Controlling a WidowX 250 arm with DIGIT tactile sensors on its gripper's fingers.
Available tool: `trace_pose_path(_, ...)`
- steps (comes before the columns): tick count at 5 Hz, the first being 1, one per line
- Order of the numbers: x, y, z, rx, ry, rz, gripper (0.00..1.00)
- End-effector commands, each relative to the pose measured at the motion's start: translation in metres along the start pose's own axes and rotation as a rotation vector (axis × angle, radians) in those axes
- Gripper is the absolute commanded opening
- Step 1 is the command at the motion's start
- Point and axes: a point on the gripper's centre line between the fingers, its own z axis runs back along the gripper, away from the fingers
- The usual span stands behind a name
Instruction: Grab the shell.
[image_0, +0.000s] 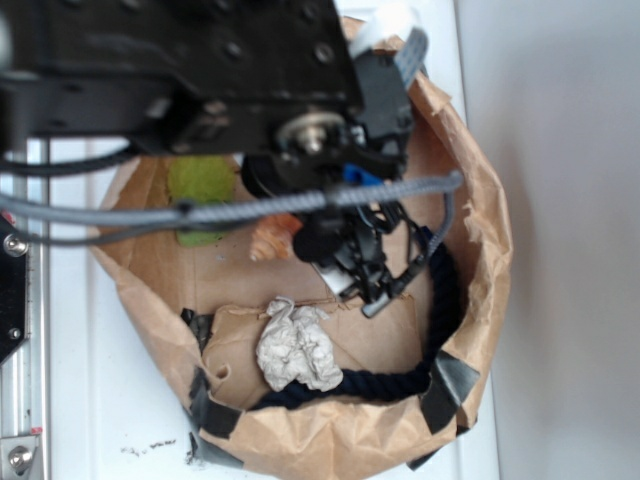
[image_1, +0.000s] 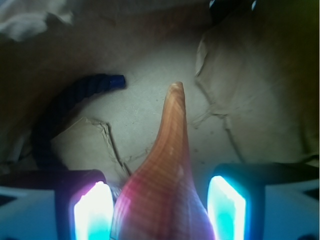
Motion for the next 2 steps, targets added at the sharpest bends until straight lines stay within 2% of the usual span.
trace_pose_path(1, -0.0048, -0.0144, 0.0542, 0.112, -0.064, -0.323, 0.0)
trace_pose_path(2, -0.0072, -0.0115, 0.063, 0.111, -0.095, -0.306, 0.0)
